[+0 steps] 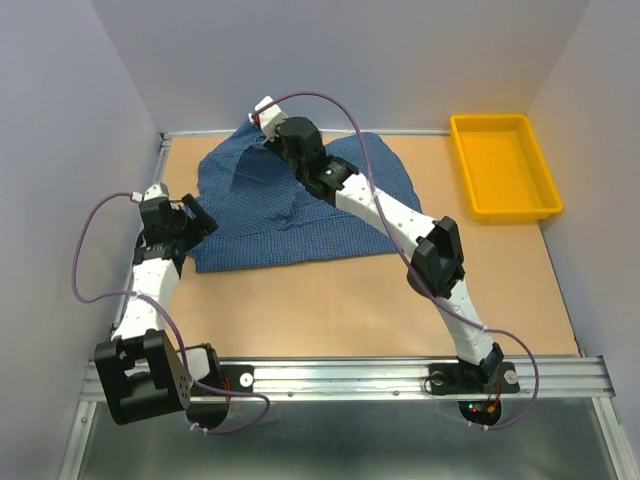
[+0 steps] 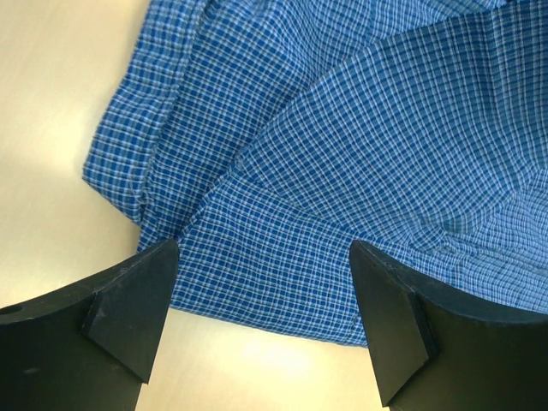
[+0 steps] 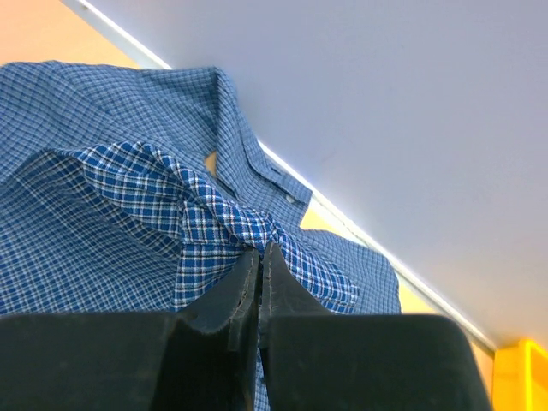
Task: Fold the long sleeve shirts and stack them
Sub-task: Fold the shirt
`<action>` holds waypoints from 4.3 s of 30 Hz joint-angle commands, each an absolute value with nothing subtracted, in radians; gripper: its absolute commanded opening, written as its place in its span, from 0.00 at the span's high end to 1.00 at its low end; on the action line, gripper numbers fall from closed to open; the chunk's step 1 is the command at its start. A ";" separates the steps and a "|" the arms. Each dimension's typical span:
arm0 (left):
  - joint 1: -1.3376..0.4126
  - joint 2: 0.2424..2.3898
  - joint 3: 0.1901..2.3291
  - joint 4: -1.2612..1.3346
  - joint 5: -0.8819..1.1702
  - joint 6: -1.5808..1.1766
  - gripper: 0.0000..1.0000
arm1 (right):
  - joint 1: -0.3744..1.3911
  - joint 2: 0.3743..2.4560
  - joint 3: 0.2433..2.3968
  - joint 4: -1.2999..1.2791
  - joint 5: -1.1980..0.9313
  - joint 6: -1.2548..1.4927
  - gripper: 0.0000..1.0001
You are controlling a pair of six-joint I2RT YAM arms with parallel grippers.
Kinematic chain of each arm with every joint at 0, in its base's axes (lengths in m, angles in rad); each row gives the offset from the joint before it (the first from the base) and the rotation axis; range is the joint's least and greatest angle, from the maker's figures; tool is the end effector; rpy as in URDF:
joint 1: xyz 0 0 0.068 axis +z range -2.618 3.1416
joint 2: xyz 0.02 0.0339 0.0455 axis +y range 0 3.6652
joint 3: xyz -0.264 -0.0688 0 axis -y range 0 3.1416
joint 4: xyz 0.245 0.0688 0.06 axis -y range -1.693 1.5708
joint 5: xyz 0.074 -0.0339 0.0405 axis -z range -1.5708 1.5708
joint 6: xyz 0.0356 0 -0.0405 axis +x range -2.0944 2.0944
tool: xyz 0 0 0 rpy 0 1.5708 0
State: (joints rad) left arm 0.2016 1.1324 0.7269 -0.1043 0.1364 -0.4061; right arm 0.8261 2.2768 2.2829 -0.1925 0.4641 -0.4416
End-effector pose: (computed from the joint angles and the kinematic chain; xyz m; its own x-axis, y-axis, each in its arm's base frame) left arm 0.2480 0.0457 0.2577 -0.4068 -0.4826 -0.7756 -0.2643 0.8749 -0.4058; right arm 0.3776 0.3862 0.3563 0.0400 -0.5204 -0.8530 -0.3786 0.7821 -0.4950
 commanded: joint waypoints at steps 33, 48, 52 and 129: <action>0.173 1.301 0.469 0.048 0.291 -0.698 0.10 | 0.838 1.867 1.586 -0.060 0.328 -0.600 1.00; 0.201 1.270 0.471 0.017 0.282 -0.675 0.09 | 0.808 1.752 1.312 -0.060 0.515 -0.647 0.98; 0.206 1.270 0.472 0.018 0.284 -0.676 0.10 | 0.808 1.723 1.240 -0.061 0.543 -0.646 0.96; 0.181 1.264 0.623 -0.087 0.414 -0.397 0.09 | 0.252 2.126 1.370 0.276 -1.101 0.146 0.21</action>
State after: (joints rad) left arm 0.1898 1.2633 0.5919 -0.1017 0.4110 -0.4183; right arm 0.2497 2.1033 1.2900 0.2817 -1.0061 0.1654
